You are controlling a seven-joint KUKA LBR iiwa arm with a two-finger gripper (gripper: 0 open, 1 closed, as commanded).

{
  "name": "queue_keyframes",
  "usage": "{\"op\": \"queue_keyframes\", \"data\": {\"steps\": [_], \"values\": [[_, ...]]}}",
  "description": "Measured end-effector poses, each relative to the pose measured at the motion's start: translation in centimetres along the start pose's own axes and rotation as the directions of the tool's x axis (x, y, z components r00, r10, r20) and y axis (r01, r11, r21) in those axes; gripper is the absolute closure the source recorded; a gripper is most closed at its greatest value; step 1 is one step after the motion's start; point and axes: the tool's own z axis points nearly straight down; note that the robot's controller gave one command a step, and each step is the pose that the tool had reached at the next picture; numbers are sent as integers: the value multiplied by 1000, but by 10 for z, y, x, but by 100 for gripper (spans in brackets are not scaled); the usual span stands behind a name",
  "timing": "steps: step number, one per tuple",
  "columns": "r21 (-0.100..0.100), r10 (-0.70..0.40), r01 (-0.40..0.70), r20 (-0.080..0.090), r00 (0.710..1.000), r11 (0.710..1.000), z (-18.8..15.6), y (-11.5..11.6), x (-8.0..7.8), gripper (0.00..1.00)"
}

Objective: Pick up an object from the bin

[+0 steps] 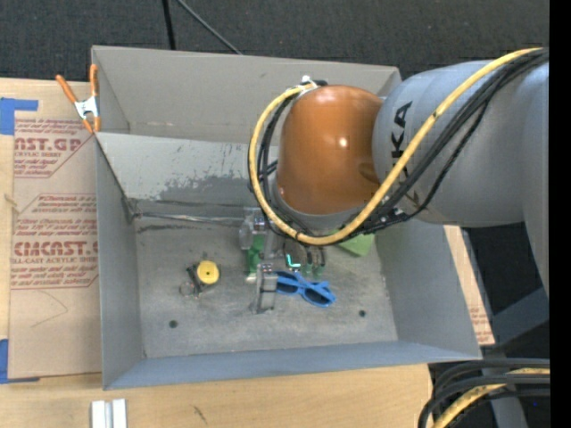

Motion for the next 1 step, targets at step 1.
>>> {"op": "queue_keyframes", "data": {"steps": [1], "values": [[1,219,-219,2,976,976,80,-62,-18,0]]}}
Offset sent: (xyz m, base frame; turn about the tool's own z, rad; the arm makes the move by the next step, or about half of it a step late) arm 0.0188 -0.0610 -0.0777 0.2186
